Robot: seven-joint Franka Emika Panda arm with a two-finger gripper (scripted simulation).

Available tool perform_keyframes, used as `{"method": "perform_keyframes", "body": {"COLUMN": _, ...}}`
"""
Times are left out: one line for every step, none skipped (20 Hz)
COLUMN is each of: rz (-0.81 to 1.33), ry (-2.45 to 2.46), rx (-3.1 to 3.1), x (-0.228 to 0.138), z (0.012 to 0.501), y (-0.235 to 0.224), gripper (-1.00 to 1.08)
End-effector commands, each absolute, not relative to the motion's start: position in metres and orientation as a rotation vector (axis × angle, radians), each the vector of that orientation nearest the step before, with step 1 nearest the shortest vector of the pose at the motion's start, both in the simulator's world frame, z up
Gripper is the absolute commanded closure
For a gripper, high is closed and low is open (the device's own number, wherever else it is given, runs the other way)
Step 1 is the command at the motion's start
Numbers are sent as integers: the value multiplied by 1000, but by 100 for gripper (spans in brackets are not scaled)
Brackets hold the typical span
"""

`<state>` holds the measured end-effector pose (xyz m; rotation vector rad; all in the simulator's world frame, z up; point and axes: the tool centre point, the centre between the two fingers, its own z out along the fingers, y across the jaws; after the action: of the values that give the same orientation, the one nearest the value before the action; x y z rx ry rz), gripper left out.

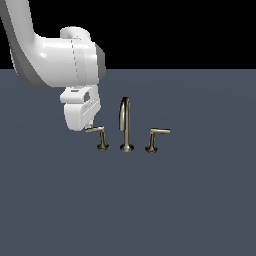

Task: Turn on the faucet by rotating a designated handle.

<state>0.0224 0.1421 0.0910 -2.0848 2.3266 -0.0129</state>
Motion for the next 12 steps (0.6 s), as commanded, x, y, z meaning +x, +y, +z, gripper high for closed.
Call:
{"method": "perform_keyframes", "body": {"rz": -4, "ry": 2335, "rx": -2098, "x": 8, "z": 91, "y": 141, "gripper": 108}}
{"method": "perform_keyframes", "body": {"rz": -4, "ry": 2335, "rx": -2098, "x": 4, "z": 91, "y": 141, "gripper": 108}}
{"method": "perform_keyframes", "body": {"rz": -3, "ry": 2334, "rx": -2099, "x": 1, "z": 91, "y": 141, "gripper": 108}}
{"method": "perform_keyframes", "body": {"rz": -3, "ry": 2334, "rx": -2099, "x": -2, "z": 91, "y": 141, "gripper": 108}}
{"method": "perform_keyframes", "body": {"rz": -2, "ry": 2334, "rx": -2101, "x": -6, "z": 91, "y": 141, "gripper": 108}}
{"method": "perform_keyframes", "body": {"rz": -1, "ry": 2334, "rx": -2102, "x": -9, "z": 91, "y": 141, "gripper": 108}}
{"method": "perform_keyframes", "body": {"rz": -1, "ry": 2334, "rx": -2102, "x": -13, "z": 91, "y": 141, "gripper": 108}}
{"method": "perform_keyframes", "body": {"rz": -1, "ry": 2334, "rx": -2102, "x": -13, "z": 91, "y": 141, "gripper": 108}}
{"method": "perform_keyframes", "body": {"rz": -8, "ry": 2331, "rx": -2088, "x": -4, "z": 91, "y": 140, "gripper": 108}}
{"method": "perform_keyframes", "body": {"rz": -7, "ry": 2331, "rx": -2089, "x": -6, "z": 91, "y": 137, "gripper": 108}}
{"method": "perform_keyframes", "body": {"rz": -7, "ry": 2331, "rx": -2091, "x": -9, "z": 91, "y": 135, "gripper": 108}}
{"method": "perform_keyframes", "body": {"rz": -6, "ry": 2331, "rx": -2092, "x": -12, "z": 91, "y": 132, "gripper": 108}}
